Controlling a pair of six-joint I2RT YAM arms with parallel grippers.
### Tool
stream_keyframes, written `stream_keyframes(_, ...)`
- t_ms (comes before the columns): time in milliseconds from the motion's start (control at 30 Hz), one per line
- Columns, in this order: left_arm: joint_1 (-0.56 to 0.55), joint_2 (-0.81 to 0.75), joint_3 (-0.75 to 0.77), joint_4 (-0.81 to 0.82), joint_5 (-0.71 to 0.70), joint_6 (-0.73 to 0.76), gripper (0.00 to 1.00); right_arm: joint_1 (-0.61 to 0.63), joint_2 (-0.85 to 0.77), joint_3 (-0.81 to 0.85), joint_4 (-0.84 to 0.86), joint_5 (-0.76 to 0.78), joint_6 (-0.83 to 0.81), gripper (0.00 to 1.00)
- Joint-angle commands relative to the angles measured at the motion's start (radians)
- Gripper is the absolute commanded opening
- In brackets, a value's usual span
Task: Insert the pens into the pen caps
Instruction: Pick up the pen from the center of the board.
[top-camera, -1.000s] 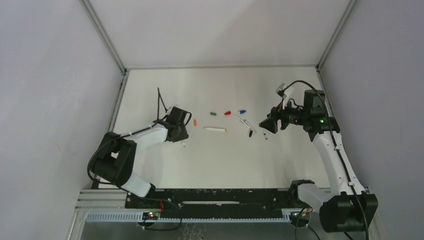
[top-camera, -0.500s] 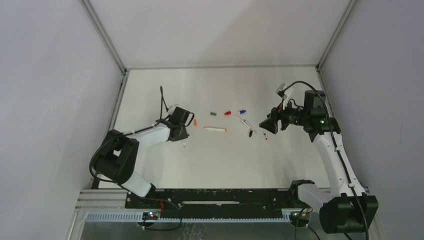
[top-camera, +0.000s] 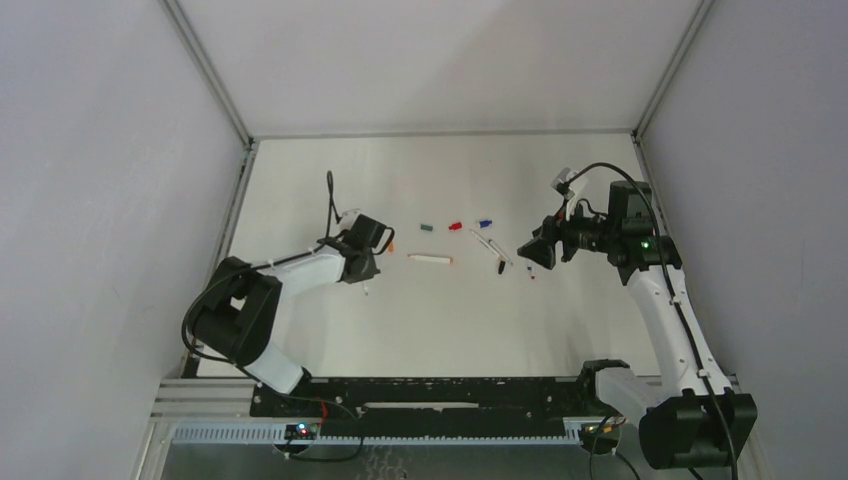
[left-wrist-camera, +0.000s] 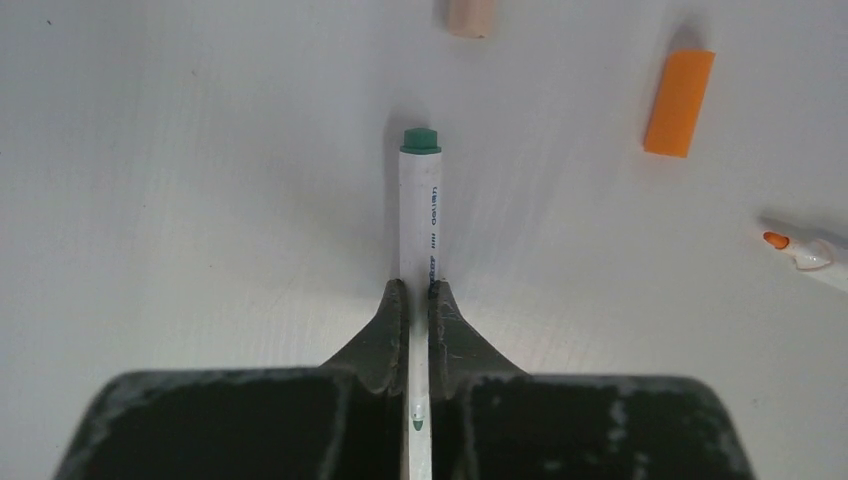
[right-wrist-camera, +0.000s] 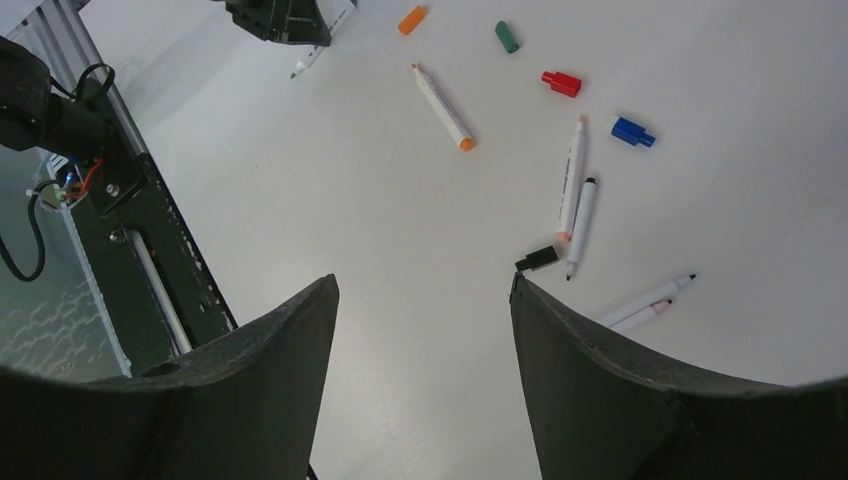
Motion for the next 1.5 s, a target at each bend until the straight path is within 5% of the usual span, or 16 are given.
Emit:
stream_keyframes(0, -0.033, -0.004, -0.042, -0.125, 0.05, -0.001, 0.0, 0.008, -0.021, 0.038, 0.007, -0.04, -0.016, 0.73)
stream_keyframes(200, -0.102, -0.146, -0.077, -0.116, 0.064, 0.034, 0.0, 0.02, -0.028, 0.013, -0.019, -0.15, -0.12, 0.74)
stream_keyframes(367, -0.137, -0.301, -0.138, -0.029, 0.142, 0.067, 0.0, 0.052, -0.029, 0.002, -0.143, -0.254, -0.383, 0.76)
stream_keyframes(600, -0.143, -0.511, -0.261, 0.211, 0.457, 0.126, 0.0, 0.126, -0.033, -0.054, -0.327, -0.239, -0.873, 0.81)
stream_keyframes(800, -0.146, -0.477, -0.261, 0.427, 0.771, 0.135, 0.0, 0.297, 0.019, -0.054, -0.363, -0.1, -1.187, 0.84)
stream_keyframes(1067, -0.231, -0.308, -0.144, 0.5, 0.978, 0.155, 0.0, 0.576, 0.097, -0.044, -0.114, 0.206, -0.984, 0.71)
stream_keyframes(1467, -0.3, -0.123, 0.021, 0.41, 1.083, 0.235, 0.0, 0.749, 0.125, -0.117, 0.011, 0.388, -0.962, 0.69)
